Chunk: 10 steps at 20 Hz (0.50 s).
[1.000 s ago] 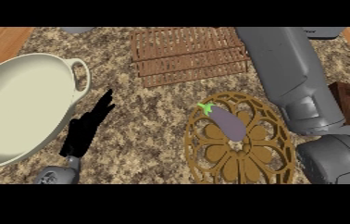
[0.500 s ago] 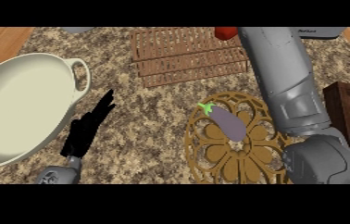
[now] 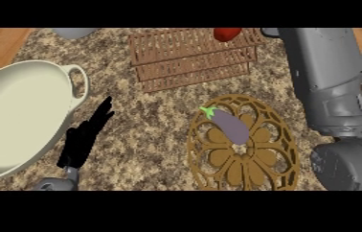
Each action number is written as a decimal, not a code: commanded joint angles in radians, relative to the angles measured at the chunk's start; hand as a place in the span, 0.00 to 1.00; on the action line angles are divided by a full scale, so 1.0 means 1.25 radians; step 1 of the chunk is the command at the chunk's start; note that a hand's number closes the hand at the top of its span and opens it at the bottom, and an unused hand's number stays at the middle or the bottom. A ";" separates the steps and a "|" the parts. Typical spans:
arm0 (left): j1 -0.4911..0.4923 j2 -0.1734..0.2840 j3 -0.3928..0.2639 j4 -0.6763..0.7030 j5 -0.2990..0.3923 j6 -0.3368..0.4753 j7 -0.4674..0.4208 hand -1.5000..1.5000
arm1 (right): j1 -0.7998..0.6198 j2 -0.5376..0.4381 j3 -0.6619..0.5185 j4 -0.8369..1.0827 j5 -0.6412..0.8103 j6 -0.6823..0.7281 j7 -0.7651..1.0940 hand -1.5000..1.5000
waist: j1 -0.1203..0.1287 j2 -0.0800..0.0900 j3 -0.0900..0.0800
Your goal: Pick the bell pepper from the placemat and place it in the tiered shelf
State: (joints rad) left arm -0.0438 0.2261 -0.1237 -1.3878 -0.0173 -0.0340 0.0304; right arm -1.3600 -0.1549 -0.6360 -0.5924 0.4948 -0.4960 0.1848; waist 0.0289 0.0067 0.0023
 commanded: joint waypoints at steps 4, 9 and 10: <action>0.049 -0.002 0.012 0.007 -0.003 0.014 0.010 0.50 | 0.113 -0.111 -0.009 -0.071 0.010 -0.016 0.073 0.00 | -0.041 -0.013 -0.002; 0.069 0.009 0.039 0.009 0.008 0.007 -0.016 0.50 | 0.264 -0.162 -0.014 -0.236 -0.065 0.149 0.076 0.00 | -0.054 -0.018 -0.002; 0.041 -0.026 -0.005 -0.008 -0.019 0.028 0.037 0.50 | 0.250 -0.213 -0.021 -0.233 -0.076 0.179 0.081 0.00 | -0.044 -0.013 -0.002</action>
State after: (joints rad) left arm 0.0043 0.2307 -0.0943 -1.4005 -0.0143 -0.0231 0.0338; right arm -1.1315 -0.3423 -0.6579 -0.7875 0.4420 -0.3817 0.2659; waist -0.0221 -0.0120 0.0042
